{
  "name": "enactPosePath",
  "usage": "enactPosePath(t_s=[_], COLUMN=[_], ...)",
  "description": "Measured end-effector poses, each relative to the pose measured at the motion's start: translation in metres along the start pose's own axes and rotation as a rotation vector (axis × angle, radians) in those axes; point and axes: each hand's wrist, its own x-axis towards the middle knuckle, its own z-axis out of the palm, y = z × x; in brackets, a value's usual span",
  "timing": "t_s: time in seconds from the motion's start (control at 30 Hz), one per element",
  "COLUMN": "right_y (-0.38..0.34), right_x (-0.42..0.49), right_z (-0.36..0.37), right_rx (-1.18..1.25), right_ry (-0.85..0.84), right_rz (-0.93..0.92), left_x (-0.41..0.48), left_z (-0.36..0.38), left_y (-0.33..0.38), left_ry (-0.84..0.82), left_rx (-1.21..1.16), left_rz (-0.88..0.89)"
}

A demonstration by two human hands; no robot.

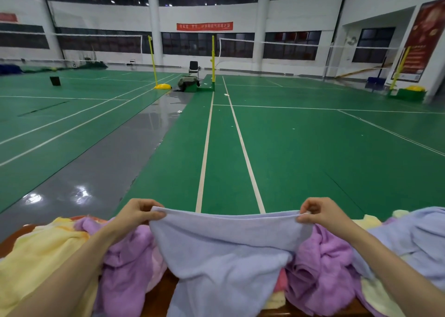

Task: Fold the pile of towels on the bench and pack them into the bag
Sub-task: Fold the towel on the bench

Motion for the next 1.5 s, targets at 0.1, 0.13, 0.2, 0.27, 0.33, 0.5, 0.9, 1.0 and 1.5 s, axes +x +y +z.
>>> enactPosePath(t_s=[0.1,0.13,0.2,0.27,0.33,0.5,0.9,1.0,1.5], right_y=[0.001,0.0,-0.003,-0.007,-0.012,-0.038,-0.164,-0.197,-0.179], right_x=[0.006,0.007,0.01,0.014,0.017,0.015,0.035,0.046,0.031], right_z=[0.0,-0.001,-0.004,-0.009,-0.012,-0.021,-0.086,-0.1,-0.119], right_rx=[-0.15,-0.186,-0.249,-0.302,-0.316,-0.204,0.166,0.226,0.336], right_ry=[-0.044,-0.046,-0.03,-0.025,-0.052,-0.388,-0.022,0.204,0.332], right_rz=[-0.027,-0.038,-0.057,-0.06,-0.055,-0.007,-0.175,-0.259,-0.164], left_x=[0.0,0.001,0.001,0.005,0.009,0.016,0.024,0.029,0.01], left_z=[-0.009,-0.012,-0.014,-0.013,-0.013,-0.028,-0.078,-0.087,-0.076], left_y=[0.0,0.0,0.002,0.006,0.014,0.034,0.174,0.216,0.234], left_ry=[-0.056,-0.075,-0.099,-0.127,-0.151,-0.144,0.395,0.547,0.288], left_rx=[0.058,0.072,0.116,0.168,0.217,0.41,0.379,0.312,0.336], left_rz=[-0.033,-0.054,-0.069,-0.04,-0.013,0.036,0.456,0.524,0.291])
